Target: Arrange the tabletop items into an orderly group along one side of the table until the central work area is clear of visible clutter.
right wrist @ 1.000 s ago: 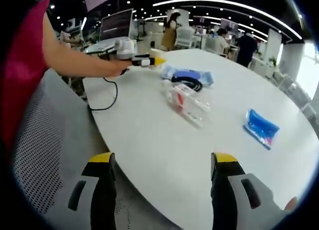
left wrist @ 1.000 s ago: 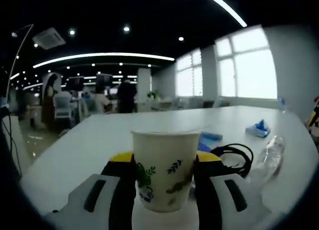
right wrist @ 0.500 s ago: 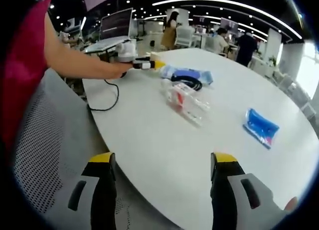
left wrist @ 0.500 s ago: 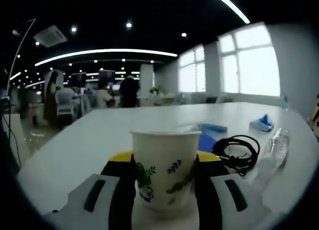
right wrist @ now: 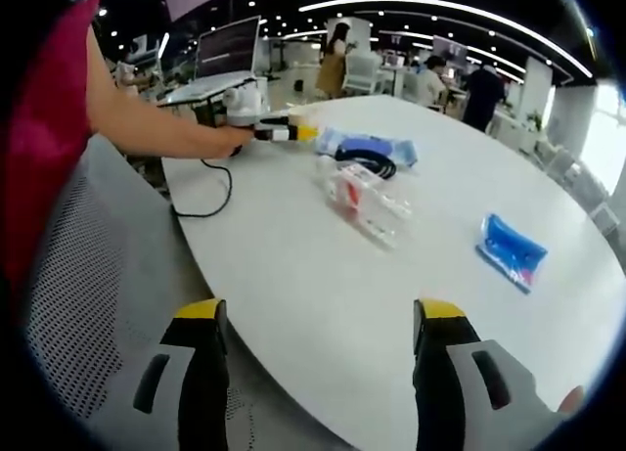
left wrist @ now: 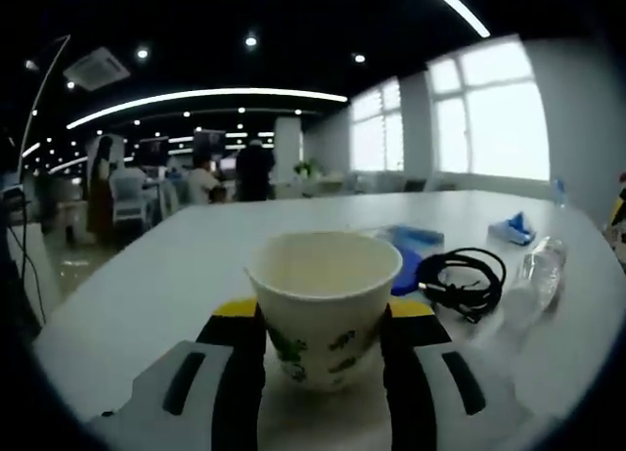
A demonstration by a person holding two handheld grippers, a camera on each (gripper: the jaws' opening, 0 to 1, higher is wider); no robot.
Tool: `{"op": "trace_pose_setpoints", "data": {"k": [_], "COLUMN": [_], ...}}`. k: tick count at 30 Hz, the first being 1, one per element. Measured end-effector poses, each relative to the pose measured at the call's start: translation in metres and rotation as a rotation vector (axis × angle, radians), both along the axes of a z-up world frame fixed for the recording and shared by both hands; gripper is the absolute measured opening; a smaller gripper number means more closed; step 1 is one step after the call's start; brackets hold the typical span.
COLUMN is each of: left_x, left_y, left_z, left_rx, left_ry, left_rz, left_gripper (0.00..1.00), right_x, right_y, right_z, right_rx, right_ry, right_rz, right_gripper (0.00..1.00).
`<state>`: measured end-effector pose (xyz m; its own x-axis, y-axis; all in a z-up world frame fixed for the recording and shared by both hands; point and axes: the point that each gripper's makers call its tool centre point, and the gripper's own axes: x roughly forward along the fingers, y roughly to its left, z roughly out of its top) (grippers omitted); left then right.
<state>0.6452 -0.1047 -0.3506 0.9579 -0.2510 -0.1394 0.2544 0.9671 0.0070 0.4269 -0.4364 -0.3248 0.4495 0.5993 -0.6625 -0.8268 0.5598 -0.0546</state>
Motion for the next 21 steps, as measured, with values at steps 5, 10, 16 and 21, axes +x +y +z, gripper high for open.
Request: {"op": "trace_pose_setpoints", "data": {"k": [5, 10, 16, 21], "left_x": [-0.0013, -0.0012, -0.0037, -0.0049], "left_y": [0.0019, 0.0046, 0.0049, 0.0045], "left_z": [-0.0047, -0.0036, -0.0048, -0.0035], "left_rx": [-0.001, -0.009, -0.009, -0.015], "left_ry": [0.021, 0.02, 0.028, 0.029], "left_rz": [0.005, 0.016, 0.014, 0.016], "left_gripper": [0.47, 0.5, 0.5, 0.51], "right_x": [-0.0002, -0.0004, 0.0001, 0.0007], "right_y": [0.0003, 0.0006, 0.0007, 0.0008], "right_z": [0.0004, 0.0002, 0.0005, 0.001], "right_rx": [0.002, 0.003, 0.005, 0.008], "right_ry": [-0.002, 0.0, -0.002, -0.005], "right_rz": [0.0, 0.001, 0.001, 0.0], "right_gripper": [0.77, 0.77, 0.77, 0.77]}}
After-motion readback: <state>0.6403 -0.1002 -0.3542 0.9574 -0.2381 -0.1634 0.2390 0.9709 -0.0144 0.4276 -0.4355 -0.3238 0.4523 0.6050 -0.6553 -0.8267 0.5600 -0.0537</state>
